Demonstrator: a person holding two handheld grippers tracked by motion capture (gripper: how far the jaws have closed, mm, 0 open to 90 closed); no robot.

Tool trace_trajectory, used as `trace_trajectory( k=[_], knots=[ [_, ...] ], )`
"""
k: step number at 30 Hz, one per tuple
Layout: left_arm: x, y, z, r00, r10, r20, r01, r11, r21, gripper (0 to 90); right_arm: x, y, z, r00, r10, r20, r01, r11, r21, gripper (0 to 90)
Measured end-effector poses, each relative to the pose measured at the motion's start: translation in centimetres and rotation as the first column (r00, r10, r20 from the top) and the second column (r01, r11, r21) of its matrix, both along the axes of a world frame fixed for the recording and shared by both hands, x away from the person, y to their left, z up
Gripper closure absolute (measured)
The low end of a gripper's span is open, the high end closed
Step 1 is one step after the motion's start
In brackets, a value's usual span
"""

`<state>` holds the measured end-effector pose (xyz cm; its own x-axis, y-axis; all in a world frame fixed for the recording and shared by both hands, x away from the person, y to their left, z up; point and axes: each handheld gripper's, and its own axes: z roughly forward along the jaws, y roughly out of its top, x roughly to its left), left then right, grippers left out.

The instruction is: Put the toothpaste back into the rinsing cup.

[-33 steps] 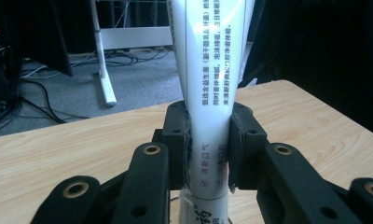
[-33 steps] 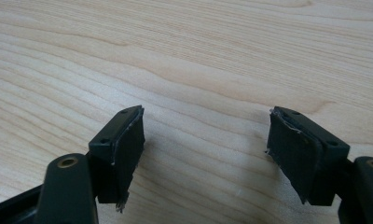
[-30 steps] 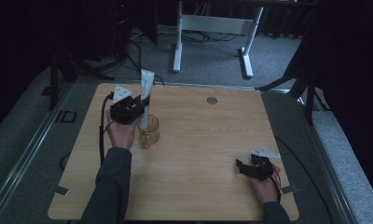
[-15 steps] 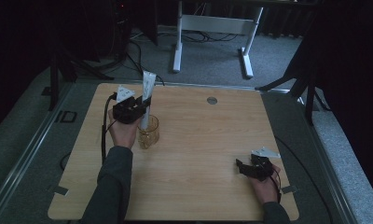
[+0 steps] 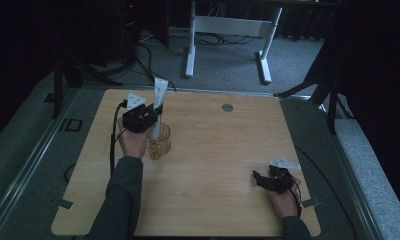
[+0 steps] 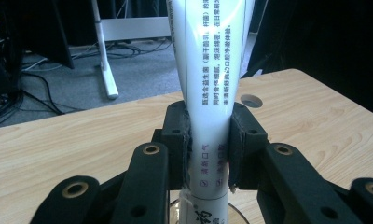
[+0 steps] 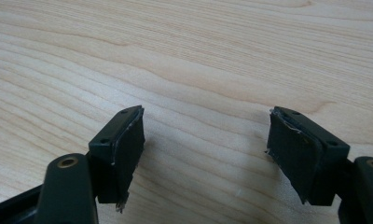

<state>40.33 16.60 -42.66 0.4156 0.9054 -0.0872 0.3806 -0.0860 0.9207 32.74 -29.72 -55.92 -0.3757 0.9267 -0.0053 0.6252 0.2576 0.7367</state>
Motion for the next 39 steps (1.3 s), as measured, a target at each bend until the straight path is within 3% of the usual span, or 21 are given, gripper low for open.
trace_trajectory(
  k=[17,26,39],
  knots=[
    [0.4,-0.2,-0.7,0.9997,-0.009,-0.021,0.009,0.9999,0.006,71.2,0.0,0.0,0.0,1.0,0.0,0.0,0.0,1.0,0.0,27.1],
    [0.5,-0.7,-1.2,0.9991,-0.018,-0.039,0.019,0.9991,0.038,71.0,0.0,0.0,0.0,1.0,0.0,0.0,0.0,1.0,0.0,27.1],
    [0.3,-0.8,-2.1,0.9979,-0.017,-0.062,0.02,0.9988,0.045,70.8,0.0,0.0,0.0,1.0,0.0,0.0,0.0,1.0,0.0,27.1]
  ],
)
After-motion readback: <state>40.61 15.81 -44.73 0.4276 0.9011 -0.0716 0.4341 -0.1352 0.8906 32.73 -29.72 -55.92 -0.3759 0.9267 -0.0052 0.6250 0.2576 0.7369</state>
